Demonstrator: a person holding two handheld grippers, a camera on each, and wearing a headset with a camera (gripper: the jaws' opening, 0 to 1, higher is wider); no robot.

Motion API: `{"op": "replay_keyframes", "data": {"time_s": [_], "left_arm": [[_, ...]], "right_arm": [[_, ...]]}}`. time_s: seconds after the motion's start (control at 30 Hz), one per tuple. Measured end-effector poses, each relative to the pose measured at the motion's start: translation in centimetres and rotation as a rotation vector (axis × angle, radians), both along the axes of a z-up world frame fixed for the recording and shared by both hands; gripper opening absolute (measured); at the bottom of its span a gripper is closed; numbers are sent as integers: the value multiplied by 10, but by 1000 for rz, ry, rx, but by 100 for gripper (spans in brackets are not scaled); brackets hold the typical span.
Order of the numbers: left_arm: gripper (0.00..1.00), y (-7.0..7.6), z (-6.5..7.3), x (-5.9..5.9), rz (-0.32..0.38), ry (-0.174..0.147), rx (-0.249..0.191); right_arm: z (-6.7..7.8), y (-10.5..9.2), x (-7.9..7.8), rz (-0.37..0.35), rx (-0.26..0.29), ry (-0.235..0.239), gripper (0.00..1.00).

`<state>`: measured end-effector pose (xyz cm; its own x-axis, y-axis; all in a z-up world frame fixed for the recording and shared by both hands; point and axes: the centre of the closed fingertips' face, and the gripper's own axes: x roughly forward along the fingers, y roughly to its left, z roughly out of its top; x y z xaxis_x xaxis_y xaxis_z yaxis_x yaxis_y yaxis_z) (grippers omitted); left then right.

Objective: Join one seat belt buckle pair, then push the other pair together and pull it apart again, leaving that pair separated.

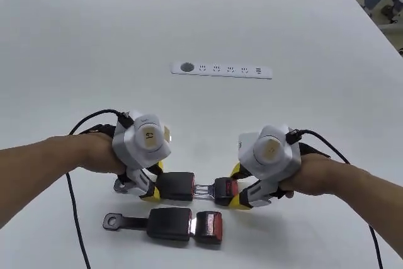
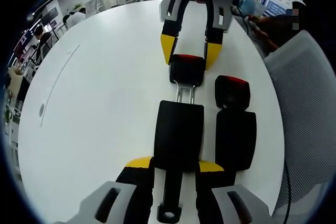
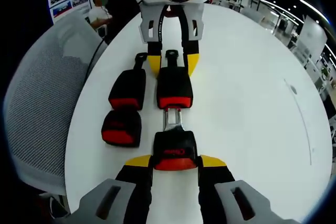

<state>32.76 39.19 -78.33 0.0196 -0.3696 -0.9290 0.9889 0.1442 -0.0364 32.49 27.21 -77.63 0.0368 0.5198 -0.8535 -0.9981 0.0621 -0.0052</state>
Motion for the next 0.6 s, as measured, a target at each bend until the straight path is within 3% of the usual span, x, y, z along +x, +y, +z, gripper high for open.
{"op": "replay_keyframes", "data": {"time_s": [0.33, 0.4, 0.6], "left_arm": [[31, 0, 0, 0, 0, -1, 4], [31, 0, 0, 0, 2, -2, 4], [31, -2, 0, -2, 7, -4, 7]], "right_arm": [[6, 17, -1, -5, 21, -6, 30], [1, 16, 0, 15, 3, -24, 30], [3, 15, 0, 4, -2, -19, 29]]}}
